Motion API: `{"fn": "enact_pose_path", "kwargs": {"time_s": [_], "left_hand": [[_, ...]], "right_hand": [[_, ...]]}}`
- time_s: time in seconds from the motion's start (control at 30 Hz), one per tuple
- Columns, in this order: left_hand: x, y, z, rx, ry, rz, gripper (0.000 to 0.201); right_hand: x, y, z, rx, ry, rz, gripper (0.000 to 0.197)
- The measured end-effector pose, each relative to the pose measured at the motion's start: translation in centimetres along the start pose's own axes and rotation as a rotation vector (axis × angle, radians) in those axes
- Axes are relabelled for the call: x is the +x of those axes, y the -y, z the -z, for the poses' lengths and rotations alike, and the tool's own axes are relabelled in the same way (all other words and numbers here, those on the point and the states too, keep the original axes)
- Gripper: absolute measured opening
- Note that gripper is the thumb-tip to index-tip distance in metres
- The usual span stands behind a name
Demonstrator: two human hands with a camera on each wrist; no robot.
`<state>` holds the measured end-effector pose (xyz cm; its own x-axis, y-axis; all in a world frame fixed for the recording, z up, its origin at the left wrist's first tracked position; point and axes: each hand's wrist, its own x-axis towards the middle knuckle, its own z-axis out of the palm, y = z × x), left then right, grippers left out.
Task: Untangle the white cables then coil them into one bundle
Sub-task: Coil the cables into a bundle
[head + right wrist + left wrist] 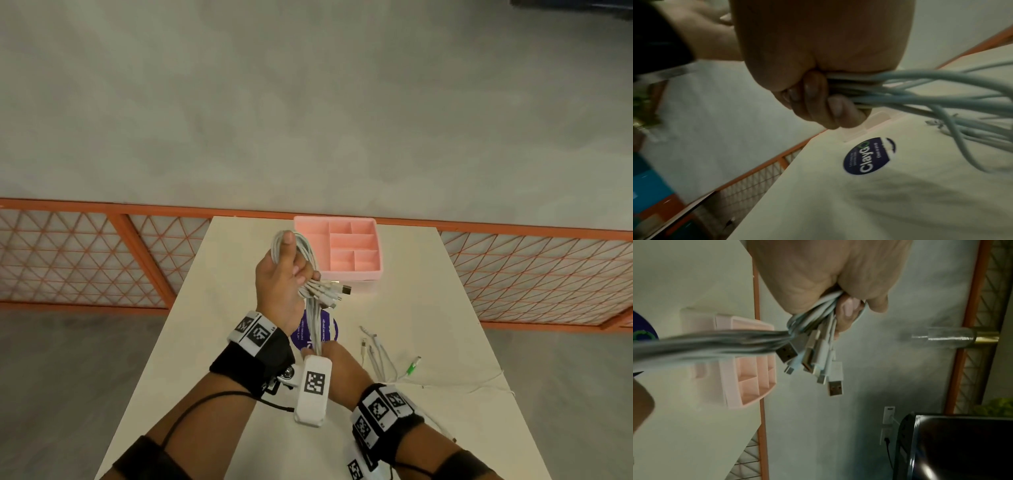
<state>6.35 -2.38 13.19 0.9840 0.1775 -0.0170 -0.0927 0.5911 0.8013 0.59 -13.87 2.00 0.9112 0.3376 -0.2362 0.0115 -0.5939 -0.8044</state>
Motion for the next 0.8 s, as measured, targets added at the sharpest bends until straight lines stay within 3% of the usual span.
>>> {"fn": "enact_pose_path", "kwargs": {"time_s": [0.1,0.23,0.3,0.4,0.53,0.7,0.8], "left_hand": [[0.2,0.9,0.2,0.086,0.031,-0.032,0.033],[0.1,1.8,1.3,0.250,0.048,-0.105,0.032],[0.0,2.6,2.0,0.389,0.085,-0.151,0.030],[-0.5,3.9,3.3,0.665,0.171,-0.224,0.040],[-0.8,5.0,4.5,0.862,0.322,-0.265,0.058],[-0.9,4.2,5.0,1.141,0.522,-0.349,0.040],[-1.0,3.8,5.1,1.220,0.656,-0.350,0.030]], "right_hand": [[0.0,-0.7,-1.0,-0.058,0.085,0.034,0.031],[-0.4,-1.0,-0.4,-0.106,0.068,0.032,0.054],[-1.0,0.1,0.6,-0.136,0.082,0.017,0.055],[-1.6,2.1,2.6,-0.152,0.156,0.015,0.041],[-1.9,3.8,5.2,-0.058,0.273,-0.016,0.027],[-2.0,5.0,8.6,0.043,0.303,-0.037,0.019],[-1.8,5.7,10.6,-0.017,0.355,-0.001,0.022]]}}
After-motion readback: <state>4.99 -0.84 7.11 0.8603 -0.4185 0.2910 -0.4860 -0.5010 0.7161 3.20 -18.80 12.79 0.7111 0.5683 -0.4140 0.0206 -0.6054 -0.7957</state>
